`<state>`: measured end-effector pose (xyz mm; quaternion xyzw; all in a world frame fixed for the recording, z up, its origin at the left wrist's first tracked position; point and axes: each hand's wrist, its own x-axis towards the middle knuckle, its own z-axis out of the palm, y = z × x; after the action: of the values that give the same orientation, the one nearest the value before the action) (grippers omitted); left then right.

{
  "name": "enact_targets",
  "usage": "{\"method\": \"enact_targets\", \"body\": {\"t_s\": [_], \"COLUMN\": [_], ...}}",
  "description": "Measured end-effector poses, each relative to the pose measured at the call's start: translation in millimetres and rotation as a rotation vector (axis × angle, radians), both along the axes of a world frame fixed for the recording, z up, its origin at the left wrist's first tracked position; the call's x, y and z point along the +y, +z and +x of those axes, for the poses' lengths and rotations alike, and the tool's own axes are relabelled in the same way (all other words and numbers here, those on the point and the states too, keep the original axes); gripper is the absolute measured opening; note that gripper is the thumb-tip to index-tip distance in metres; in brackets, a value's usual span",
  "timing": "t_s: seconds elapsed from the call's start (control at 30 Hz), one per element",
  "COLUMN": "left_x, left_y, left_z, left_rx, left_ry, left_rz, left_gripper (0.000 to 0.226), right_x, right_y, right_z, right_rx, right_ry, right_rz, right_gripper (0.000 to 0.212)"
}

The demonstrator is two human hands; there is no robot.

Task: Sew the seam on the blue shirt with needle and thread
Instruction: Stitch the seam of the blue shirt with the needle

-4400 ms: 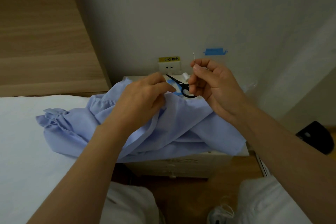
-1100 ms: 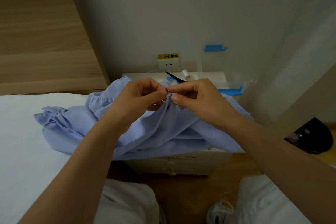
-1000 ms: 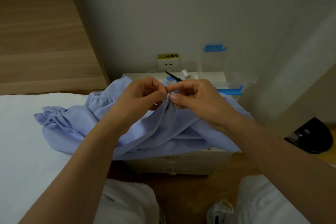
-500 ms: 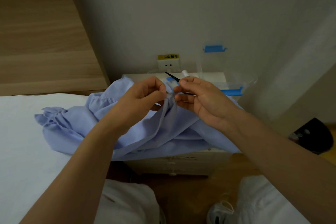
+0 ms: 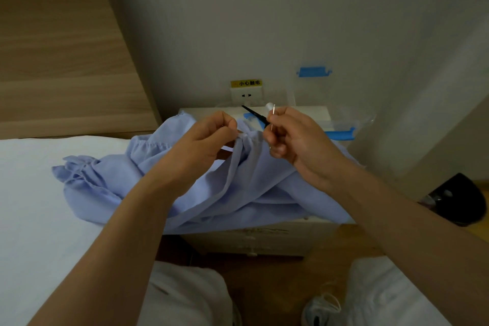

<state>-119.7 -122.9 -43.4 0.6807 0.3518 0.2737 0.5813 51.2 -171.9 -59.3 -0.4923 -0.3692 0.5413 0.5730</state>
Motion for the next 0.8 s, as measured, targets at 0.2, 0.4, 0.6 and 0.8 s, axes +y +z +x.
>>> {"method": "enact_targets", "body": {"t_s": [0.2,0.4,0.6,0.8], "left_x": [1,2,2,3], "left_y": [0,-3,-3,-2], "left_z": [-1,0,-1,-1], "left_rx": [0.024,0.036,0.022,0.095], "left_ry": [-0.019,-0.038,-0.086,-0.078], "left_rz": [0.070,0.144,0.140,0.319], "left_gripper": [0.017,0.013,0.010,0.009], "right_x": [1,-1,1,1], "right_y": [6,-1,-1,0], "right_z": [3,-3,5,11], "right_rx": [-0.132,-0.387,-0.432,-0.451], "right_ry": [-0.067,0.112,0.254,0.292], "right_rz": [0.132,0.028,-0.020,-0.032], "right_gripper": [0.019,0.013,0.018,0.012]}}
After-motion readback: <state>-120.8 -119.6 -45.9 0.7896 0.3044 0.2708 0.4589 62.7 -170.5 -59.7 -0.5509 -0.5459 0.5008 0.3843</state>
